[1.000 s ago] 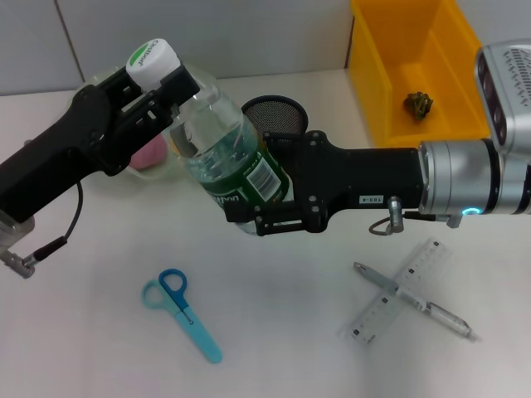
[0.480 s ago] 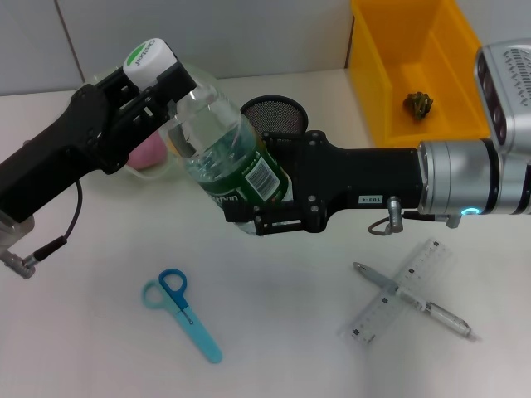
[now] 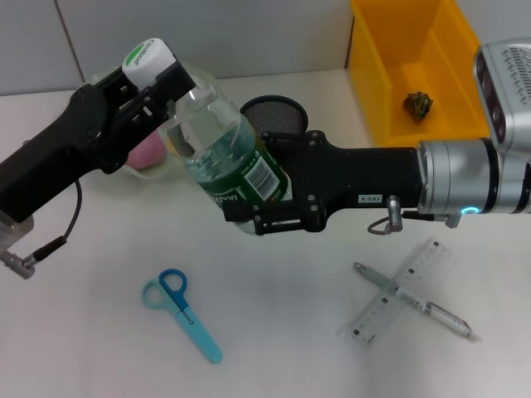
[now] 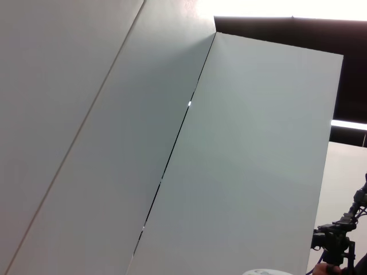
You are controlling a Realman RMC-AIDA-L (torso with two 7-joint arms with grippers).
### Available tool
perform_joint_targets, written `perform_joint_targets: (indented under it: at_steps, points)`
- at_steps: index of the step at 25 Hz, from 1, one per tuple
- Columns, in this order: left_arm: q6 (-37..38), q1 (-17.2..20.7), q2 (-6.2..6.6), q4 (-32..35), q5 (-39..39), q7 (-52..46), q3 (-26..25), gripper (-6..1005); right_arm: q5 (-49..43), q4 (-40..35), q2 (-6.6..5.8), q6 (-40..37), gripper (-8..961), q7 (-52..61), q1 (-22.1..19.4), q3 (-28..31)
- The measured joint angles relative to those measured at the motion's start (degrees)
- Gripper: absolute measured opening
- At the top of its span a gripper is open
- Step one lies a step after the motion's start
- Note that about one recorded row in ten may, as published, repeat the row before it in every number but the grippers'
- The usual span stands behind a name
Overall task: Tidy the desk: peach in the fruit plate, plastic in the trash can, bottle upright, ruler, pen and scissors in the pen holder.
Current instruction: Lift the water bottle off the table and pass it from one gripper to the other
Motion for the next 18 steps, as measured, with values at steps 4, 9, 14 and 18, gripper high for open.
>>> perform_joint_targets:
  at_steps: [4, 9, 14, 18]
  points:
    - [0.0, 0.0, 0.01, -0.1, 0.0, 0.0, 0.0, 443, 0.0, 0.2, -0.05, -0.1, 766, -0.1, 0.2, -0.1]
    - [-0.1, 0.0, 0.0, -0.4, 0.0, 0.0, 0.0, 443, 0.0, 0.3, -0.11, 0.1, 767, -0.2, 0.3, -0.6]
    - [-0.2, 0.0, 0.0, -0.5, 0.0, 0.0, 0.0, 443, 0.0, 0.3, -0.17, 0.1, 768, -0.3, 0.3, -0.8]
    - [-0.2, -0.1, 0.0, -0.5, 0.0, 0.0, 0.0, 443, 0.0, 0.3, -0.22, 0.1, 769, -0.3, 0.3, -0.7]
